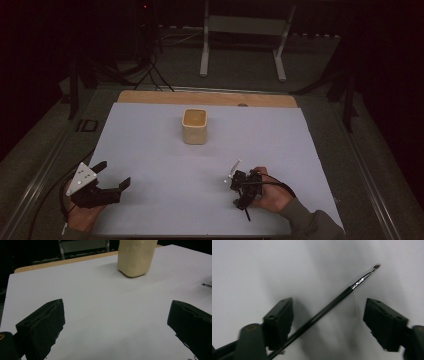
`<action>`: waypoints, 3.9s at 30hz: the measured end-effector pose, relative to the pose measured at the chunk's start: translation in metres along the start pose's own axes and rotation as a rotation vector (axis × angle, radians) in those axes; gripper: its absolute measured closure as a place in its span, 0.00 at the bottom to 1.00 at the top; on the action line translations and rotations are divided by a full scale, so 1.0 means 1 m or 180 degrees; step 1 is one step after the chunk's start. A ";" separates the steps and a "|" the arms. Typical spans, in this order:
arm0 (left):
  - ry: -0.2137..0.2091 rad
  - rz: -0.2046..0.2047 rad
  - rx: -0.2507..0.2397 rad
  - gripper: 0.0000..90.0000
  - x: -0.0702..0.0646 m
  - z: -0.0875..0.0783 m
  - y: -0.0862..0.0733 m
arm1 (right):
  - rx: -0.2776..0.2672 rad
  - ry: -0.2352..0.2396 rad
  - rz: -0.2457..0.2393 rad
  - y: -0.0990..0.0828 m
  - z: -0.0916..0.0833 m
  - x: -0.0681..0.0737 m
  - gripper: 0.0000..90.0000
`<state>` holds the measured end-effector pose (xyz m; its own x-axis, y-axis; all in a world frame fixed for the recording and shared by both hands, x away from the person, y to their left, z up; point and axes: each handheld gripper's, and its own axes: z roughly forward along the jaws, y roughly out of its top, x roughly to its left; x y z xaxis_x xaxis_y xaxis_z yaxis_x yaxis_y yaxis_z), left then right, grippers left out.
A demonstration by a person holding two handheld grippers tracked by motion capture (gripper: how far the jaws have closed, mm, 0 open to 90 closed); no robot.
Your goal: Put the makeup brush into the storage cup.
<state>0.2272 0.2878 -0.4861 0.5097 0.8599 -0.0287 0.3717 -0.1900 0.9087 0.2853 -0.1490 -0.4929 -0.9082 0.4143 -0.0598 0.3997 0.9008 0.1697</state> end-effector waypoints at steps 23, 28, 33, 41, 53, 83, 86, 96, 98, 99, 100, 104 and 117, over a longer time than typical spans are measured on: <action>-0.0003 -0.0003 0.0001 0.03 0.000 0.000 0.000 | 0.0586 0.0247 -0.0036 0.025 0.003 -0.004 0.95; -0.0003 -0.0002 0.0009 0.03 0.000 0.000 0.000 | 0.0490 0.0336 0.0033 0.023 0.001 -0.006 0.95; -0.0003 -0.0006 0.0010 0.03 0.000 0.000 0.000 | 0.0462 0.0347 0.0054 0.022 -0.001 -0.006 0.95; -0.0002 -0.0002 0.0016 0.03 0.000 0.001 0.000 | 0.0316 0.0332 0.0137 0.023 -0.009 -0.013 0.95; -0.0005 -0.0005 0.0011 0.03 0.000 0.001 0.000 | 0.0154 0.0323 0.0247 0.022 -0.017 -0.020 0.95; -0.0006 0.0001 0.0020 0.03 0.000 0.001 0.000 | -0.0453 0.0316 0.0470 0.030 -0.042 -0.033 0.95; -0.0006 0.0004 0.0023 0.03 0.000 0.001 0.000 | -0.0502 0.0301 0.0495 0.030 -0.045 -0.034 0.95; -0.0010 0.0002 0.0027 0.03 0.000 0.001 -0.001 | -0.0694 0.0255 0.0623 0.030 -0.052 -0.041 0.95; -0.0010 0.0002 0.0026 0.03 0.000 0.001 -0.001 | -0.0713 0.0250 0.0627 0.031 -0.053 -0.041 0.95; -0.0012 0.0001 0.0027 0.03 0.000 0.001 -0.001 | -0.0734 0.0242 0.0630 0.031 -0.054 -0.042 0.95; -0.0012 0.0001 0.0028 0.03 0.000 0.001 -0.001 | -0.0771 0.0227 0.0647 0.032 -0.055 -0.043 0.95; -0.0012 0.0003 0.0034 0.03 0.000 0.002 -0.001 | -0.0846 0.0201 0.0703 0.033 -0.059 -0.043 0.95; -0.0016 0.0010 0.0047 0.03 0.000 0.002 -0.001 | -0.1044 0.0154 0.0781 0.036 -0.065 -0.049 0.95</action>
<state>0.2286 0.2868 -0.4879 0.5147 0.8569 -0.0281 0.3816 -0.1996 0.9025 0.3362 -0.1453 -0.4195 -0.7988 0.5979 0.0664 0.5514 0.6836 0.4781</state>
